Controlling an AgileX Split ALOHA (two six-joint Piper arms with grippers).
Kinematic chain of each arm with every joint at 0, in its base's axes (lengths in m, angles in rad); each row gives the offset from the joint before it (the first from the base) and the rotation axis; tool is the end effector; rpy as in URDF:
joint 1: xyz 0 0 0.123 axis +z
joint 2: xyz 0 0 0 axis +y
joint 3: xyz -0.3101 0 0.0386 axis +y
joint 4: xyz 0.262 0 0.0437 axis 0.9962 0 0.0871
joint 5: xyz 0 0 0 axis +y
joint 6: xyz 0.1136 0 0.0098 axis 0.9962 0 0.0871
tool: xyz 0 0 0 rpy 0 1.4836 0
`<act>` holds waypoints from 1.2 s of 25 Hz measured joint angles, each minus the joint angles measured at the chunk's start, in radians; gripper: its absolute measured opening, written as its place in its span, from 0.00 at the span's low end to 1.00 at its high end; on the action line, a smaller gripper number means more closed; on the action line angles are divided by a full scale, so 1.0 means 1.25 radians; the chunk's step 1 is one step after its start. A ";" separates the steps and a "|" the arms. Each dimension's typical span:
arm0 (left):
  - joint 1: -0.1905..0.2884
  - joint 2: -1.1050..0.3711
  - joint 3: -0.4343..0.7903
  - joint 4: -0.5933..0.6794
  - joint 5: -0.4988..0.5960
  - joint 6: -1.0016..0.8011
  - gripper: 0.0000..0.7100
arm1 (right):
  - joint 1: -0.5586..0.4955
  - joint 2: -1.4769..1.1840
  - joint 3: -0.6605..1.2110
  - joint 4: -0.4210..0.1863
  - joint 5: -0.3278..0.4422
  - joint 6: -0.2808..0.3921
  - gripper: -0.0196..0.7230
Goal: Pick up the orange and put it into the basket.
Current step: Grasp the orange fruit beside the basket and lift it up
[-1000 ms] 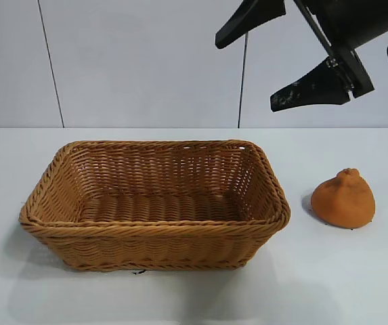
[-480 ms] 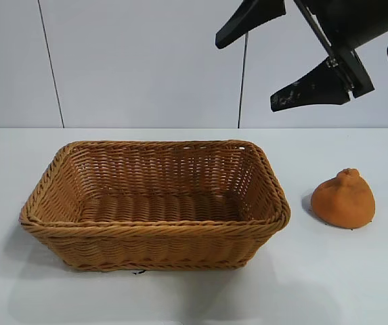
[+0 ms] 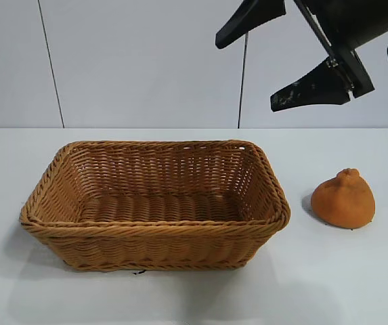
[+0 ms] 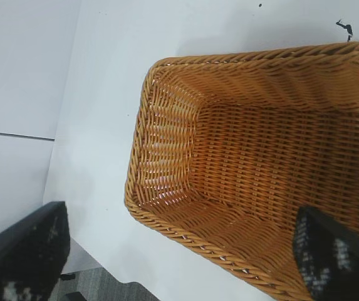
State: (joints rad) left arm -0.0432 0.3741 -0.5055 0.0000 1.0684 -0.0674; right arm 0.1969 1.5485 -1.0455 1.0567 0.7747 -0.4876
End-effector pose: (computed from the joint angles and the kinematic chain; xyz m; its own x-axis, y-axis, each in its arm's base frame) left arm 0.0546 -0.0024 0.2642 -0.7517 -0.0349 -0.6586 -0.0075 0.9990 -0.0445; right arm 0.3207 0.1349 0.2771 -0.9015 0.1458 -0.4076 -0.1965 0.7011 0.6855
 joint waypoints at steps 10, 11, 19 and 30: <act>0.000 -0.264 0.002 0.000 -0.005 0.000 0.91 | 0.000 0.000 -0.007 -0.005 0.011 0.002 0.96; 0.000 -0.286 0.002 0.000 -0.005 0.000 0.91 | 0.000 0.000 -0.016 -0.014 0.016 0.003 0.96; 0.000 -0.302 0.002 -0.004 -0.005 0.000 0.91 | 0.001 0.000 -0.180 -0.345 0.086 0.190 0.96; 0.000 -0.302 0.002 -0.005 -0.005 0.000 0.91 | -0.078 0.022 -0.242 -0.771 0.188 0.390 0.96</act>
State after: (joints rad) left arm -0.0432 -0.0039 -0.5033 -0.0061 1.0618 -0.0674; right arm 0.0996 1.5761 -1.3482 0.0924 1.0095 0.0000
